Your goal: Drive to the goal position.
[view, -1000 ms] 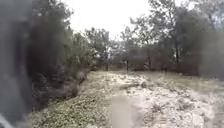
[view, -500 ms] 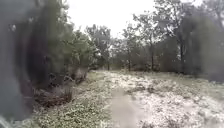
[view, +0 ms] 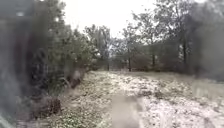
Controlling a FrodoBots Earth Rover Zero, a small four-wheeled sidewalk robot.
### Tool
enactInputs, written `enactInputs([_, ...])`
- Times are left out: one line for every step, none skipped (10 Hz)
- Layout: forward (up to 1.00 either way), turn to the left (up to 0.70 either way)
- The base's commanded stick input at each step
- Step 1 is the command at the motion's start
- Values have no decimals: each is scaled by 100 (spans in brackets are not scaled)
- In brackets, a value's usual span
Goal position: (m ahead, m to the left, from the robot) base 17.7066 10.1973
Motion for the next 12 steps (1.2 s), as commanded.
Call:
enactInputs([70, -10])
enactInputs([70, -28])
enactInputs([70, -30])
enactInputs([70, 0])
enactInputs([70, 0])
enactInputs([70, 0])
enactInputs([70, 0])
enactInputs([70, 0])
enactInputs([70, 0])
enactInputs([70, 0])
enactInputs([70, 0])
enactInputs([70, 0])
